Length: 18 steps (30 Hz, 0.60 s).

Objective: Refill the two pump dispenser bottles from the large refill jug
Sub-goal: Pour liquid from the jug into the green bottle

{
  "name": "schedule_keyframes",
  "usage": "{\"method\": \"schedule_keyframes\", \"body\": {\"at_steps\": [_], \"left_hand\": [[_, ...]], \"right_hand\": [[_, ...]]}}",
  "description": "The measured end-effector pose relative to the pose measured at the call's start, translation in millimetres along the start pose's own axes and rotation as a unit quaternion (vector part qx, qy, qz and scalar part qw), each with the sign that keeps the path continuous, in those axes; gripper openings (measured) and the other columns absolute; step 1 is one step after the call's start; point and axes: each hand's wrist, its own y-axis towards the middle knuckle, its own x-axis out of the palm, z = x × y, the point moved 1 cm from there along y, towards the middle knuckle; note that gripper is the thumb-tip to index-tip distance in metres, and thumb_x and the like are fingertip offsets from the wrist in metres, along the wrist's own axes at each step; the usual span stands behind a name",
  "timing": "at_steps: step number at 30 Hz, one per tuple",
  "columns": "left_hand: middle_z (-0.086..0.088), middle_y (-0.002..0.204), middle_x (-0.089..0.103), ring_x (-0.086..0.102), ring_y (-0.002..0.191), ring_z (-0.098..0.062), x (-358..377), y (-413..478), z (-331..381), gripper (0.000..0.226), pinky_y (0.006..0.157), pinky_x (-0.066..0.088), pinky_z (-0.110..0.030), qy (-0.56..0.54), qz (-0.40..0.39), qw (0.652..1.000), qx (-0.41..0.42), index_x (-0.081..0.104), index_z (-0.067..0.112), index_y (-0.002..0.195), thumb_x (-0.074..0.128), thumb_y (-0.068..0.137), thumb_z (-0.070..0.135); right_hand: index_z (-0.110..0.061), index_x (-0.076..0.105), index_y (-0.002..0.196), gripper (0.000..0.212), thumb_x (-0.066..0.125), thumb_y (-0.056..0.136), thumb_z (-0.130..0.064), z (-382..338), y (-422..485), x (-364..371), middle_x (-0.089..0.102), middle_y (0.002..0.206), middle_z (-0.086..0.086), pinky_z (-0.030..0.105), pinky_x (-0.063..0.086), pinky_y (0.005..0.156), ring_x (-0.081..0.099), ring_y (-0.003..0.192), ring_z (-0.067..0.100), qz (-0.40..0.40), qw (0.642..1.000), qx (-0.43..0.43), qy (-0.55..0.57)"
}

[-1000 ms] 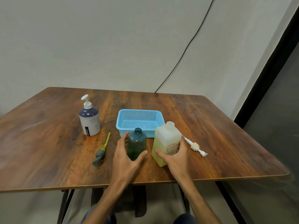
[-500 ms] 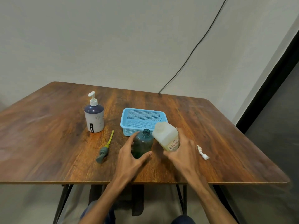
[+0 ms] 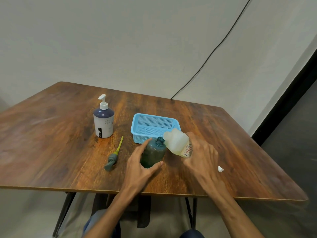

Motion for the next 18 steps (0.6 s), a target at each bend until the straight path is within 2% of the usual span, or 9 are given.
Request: {"method": "schedule_keyframes", "body": {"at_steps": [8,12,18], "left_hand": [[0.031,0.131,0.051,0.046,0.124,0.017,-1.3,3.2,0.0,0.084,0.098,0.042,-0.013,-0.007,-0.003,1.0,0.005,0.044,0.047,0.144,0.089,0.075,0.033],[0.027,0.131,0.053,0.047,0.124,0.015,-1.7,4.3,-1.6,0.085,0.1,0.044,-0.016,-0.007,-0.004,1.0,0.005,0.044,0.045,0.145,0.09,0.075,0.033],[0.037,0.128,0.048,0.043,0.121,0.022,-3.2,5.6,-4.5,0.083,0.096,0.04,-0.011,0.002,0.0,1.0,0.006,0.041,0.056,0.138,0.09,0.074,0.036]], "right_hand": [[-0.019,0.062,0.125,0.074,0.087,0.056,-0.016,-5.9,4.4,-6.1,0.071,0.114,0.006,0.042,0.054,0.081,0.068,0.1,0.032,0.011,1.0,-0.013,-0.023],[-0.018,0.061,0.128,0.074,0.086,0.058,-0.016,-7.7,7.9,-7.8,0.069,0.121,0.006,0.044,0.053,0.086,0.066,0.107,0.031,-0.001,0.999,-0.017,-0.03],[-0.018,0.058,0.132,0.075,0.087,0.063,-0.019,-11.7,10.7,-9.2,0.066,0.128,0.007,0.05,0.052,0.093,0.064,0.113,0.03,-0.017,0.999,-0.015,-0.033]]}}
